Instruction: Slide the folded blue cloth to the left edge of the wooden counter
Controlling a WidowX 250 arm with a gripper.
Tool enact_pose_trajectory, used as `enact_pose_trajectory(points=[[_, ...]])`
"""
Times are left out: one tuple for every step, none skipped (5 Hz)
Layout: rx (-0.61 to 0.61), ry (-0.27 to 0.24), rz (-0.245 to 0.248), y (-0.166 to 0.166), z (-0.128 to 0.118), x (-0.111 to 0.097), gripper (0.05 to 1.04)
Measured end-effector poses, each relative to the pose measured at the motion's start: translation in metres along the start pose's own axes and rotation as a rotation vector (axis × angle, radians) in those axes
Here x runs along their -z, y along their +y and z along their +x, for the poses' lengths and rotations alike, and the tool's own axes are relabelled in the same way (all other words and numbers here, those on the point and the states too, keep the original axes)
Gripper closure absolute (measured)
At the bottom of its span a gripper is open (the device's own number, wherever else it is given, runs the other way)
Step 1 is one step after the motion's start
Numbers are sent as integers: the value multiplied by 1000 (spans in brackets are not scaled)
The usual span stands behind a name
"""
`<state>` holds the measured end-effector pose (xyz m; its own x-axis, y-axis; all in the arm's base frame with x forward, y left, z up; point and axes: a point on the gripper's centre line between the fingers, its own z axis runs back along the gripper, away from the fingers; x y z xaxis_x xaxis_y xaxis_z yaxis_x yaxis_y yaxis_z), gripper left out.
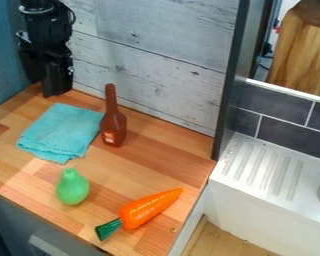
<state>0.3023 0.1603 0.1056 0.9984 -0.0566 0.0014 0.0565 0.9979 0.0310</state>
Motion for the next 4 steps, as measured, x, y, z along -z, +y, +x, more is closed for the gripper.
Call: enact_pose_trajectory(points=[[2, 25, -15, -2, -1, 11, 83], [4, -60, -25, -1, 10, 18, 83], [-41, -75, -16, 10, 11, 31, 83], [-68, -39, -31, 12, 15, 56, 83]])
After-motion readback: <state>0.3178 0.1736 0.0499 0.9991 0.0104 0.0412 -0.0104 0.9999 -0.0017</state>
